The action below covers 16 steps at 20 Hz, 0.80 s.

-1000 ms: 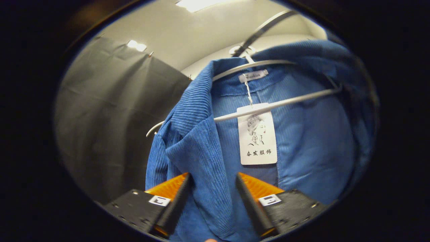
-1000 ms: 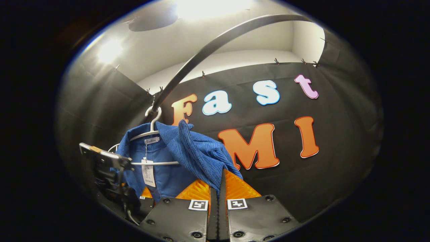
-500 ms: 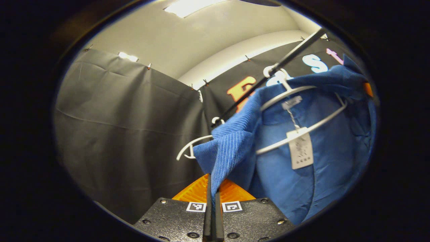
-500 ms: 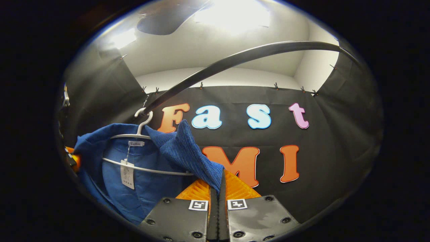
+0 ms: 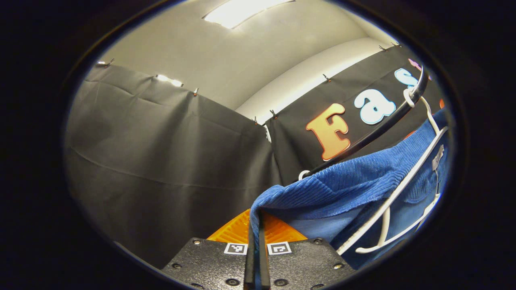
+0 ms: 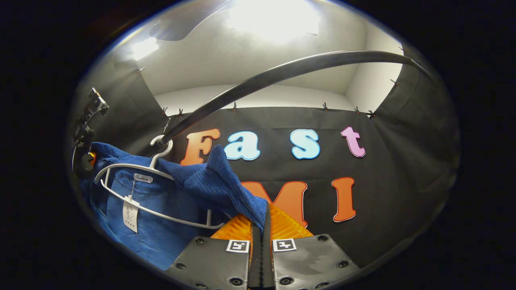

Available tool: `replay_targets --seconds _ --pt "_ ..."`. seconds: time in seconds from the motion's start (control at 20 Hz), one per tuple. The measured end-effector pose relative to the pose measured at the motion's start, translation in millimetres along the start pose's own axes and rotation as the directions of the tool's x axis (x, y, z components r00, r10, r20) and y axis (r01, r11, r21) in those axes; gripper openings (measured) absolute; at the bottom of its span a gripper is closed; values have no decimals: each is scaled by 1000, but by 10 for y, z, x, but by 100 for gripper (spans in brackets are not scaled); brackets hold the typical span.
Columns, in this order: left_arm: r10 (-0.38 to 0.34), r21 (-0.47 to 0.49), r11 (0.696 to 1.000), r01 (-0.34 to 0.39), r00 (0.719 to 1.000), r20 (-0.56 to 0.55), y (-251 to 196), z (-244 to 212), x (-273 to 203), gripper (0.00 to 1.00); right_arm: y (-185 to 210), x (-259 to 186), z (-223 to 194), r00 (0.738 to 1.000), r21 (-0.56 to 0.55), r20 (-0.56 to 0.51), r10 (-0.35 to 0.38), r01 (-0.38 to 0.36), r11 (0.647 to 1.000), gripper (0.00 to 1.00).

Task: Grasp the clothes on the hanger with both hands and then place them into the laundry hamper below.

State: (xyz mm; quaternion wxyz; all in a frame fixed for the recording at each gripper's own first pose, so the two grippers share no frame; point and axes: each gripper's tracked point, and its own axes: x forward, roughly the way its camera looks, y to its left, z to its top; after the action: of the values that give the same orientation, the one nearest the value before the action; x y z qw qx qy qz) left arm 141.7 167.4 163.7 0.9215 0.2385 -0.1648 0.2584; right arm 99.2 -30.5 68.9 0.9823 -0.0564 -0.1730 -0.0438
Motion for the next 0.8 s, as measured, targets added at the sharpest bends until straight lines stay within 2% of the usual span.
replay_targets --seconds 0.2,0.25,0.35,0.4,0.6,0.8 --pt "-125 -86 989 119 990 -64 -244 -430 183 6 -78 -35 79 1000 -17 -10 -16 16 1000 8" --pt "-141 -146 981 125 984 -108 -297 -612 118 5 -35 -60 110 1000 -23 -10 -10 10 1000 8" --pt "-186 -293 948 127 965 -184 -414 -942 -123 4 -2 -91 170 1000 -30 2 -13 13 999 8" --pt "-201 -324 938 121 954 -224 -468 -1133 -219 5 24 -111 197 1000 -31 6 -14 15 999 8" --pt "-258 -295 942 157 903 -343 -837 -1693 -617 5 83 -100 235 1000 -73 14 -8 9 997 8" --pt "-311 -295 933 206 875 -372 -1101 -1861 -1050 5 -69 -69 181 998 -92 4 -57 57 994 8"
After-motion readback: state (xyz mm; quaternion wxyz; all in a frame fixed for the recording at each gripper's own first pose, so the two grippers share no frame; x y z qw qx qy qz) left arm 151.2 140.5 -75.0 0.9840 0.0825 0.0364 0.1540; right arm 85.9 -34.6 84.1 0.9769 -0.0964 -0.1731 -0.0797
